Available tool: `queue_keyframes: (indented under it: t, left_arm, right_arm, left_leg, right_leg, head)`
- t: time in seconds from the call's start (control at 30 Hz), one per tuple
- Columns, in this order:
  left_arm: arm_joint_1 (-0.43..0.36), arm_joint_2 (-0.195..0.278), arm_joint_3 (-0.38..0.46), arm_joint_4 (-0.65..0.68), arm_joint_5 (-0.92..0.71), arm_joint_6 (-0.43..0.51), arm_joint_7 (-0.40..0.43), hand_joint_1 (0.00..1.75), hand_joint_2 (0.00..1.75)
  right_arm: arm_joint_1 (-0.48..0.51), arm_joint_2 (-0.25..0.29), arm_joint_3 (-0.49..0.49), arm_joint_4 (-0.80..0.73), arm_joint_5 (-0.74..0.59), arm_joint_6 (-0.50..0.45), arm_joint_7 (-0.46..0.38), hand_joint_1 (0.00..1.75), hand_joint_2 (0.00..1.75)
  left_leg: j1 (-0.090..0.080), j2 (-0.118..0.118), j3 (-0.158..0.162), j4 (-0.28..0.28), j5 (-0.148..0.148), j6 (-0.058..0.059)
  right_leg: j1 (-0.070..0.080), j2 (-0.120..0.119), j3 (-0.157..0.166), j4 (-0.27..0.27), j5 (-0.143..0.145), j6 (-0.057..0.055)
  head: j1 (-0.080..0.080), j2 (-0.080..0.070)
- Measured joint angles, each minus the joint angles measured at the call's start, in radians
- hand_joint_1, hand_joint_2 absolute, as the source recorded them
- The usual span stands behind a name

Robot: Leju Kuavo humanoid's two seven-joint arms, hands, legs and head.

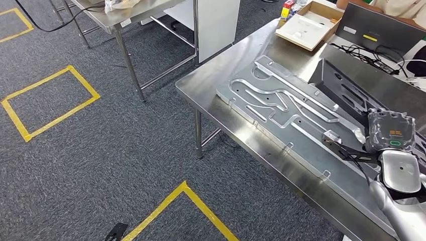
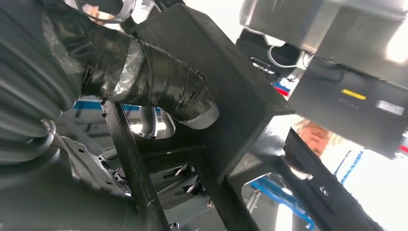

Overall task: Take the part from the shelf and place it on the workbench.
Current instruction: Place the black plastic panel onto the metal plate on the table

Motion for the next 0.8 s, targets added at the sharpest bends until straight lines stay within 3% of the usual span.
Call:
queue_keyframes:
  t: [0.07,0.1,0.13,0.23,0.3,0.37,0.47,0.5,0.8]
  left_arm:
    - [-0.001,0.001,0.001,0.000,0.000,0.001,-0.001,0.00,1.75]
    - [0.000,0.001,0.002,0.000,0.000,0.001,-0.001,0.00,1.75]
    - [0.000,0.001,0.002,0.000,0.000,0.002,-0.002,0.00,1.75]
    - [0.000,-0.002,0.004,0.000,0.002,0.005,-0.006,0.00,1.75]
    - [-0.001,-0.005,0.005,0.000,0.003,0.008,-0.007,0.00,1.75]
    - [-0.002,-0.007,0.007,0.001,0.008,0.007,-0.014,0.00,1.75]
    - [-0.004,-0.008,0.018,0.001,0.026,-0.005,-0.037,0.00,1.75]
    - [-0.004,-0.008,0.021,0.001,0.032,-0.009,-0.047,0.00,1.75]
    - [-0.007,-0.009,0.046,0.000,0.047,-0.024,-0.052,0.00,1.75]
  right_arm:
    - [0.008,0.002,-0.003,0.017,-0.001,0.002,-0.001,1.75,1.75]
    - [0.015,0.005,-0.004,0.027,-0.003,0.004,-0.003,1.75,1.75]
    - [0.020,0.007,-0.005,0.034,-0.005,0.005,-0.004,1.75,1.75]
    - [0.026,0.013,-0.010,0.051,-0.010,0.011,-0.006,1.75,1.75]
    - [0.027,0.017,-0.014,0.061,-0.014,0.013,-0.007,1.75,1.75]
    - [0.031,0.022,-0.015,0.069,-0.019,0.013,-0.011,1.75,1.75]
    - [0.038,0.034,-0.016,0.079,-0.023,0.017,-0.016,1.75,1.75]
    - [0.041,0.038,-0.016,0.082,-0.023,0.020,-0.018,1.75,1.75]
    - [0.091,0.117,-0.008,0.159,-0.043,0.060,-0.061,1.75,1.75]
  left_leg:
    - [-0.002,-0.002,0.015,0.000,-0.015,0.002]
    - [-0.003,-0.003,0.025,0.000,-0.023,0.002]
    - [-0.004,-0.004,0.036,0.000,-0.032,0.002]
    - [-0.010,-0.005,0.071,-0.002,-0.057,-0.001]
    - [-0.009,-0.005,0.083,-0.006,-0.065,-0.008]
    - [-0.007,-0.005,0.095,-0.010,-0.068,-0.016]
    - [-0.006,-0.003,0.112,-0.022,-0.079,-0.016]
    - [-0.005,-0.002,0.115,-0.026,-0.081,-0.017]
    - [-0.003,0.000,0.124,-0.042,-0.084,-0.024]
  right_leg:
    - [-0.003,0.000,-0.075,0.096,-0.046,0.005]
    - [-0.003,-0.001,-0.096,0.108,-0.051,0.005]
    - [-0.003,-0.001,-0.102,0.088,-0.034,0.003]
    - [0.006,-0.002,-0.056,-0.091,0.102,-0.020]
    - [0.018,-0.003,-0.033,-0.159,0.144,-0.038]
    - [0.022,-0.002,-0.018,-0.175,0.146,-0.043]
    - [0.021,0.002,0.000,-0.185,0.145,-0.028]
    - [0.023,0.003,0.001,-0.185,0.141,-0.028]
    - [0.025,0.003,0.002,-0.182,0.132,-0.037]
  head:
    - [0.001,0.000]
    - [0.001,0.000]
    - [0.001,0.000]
    - [0.000,0.000]
    - [0.000,0.000]
    - [0.001,0.000]
    - [-0.004,0.000]
    - [-0.006,0.000]
    - [-0.007,0.000]
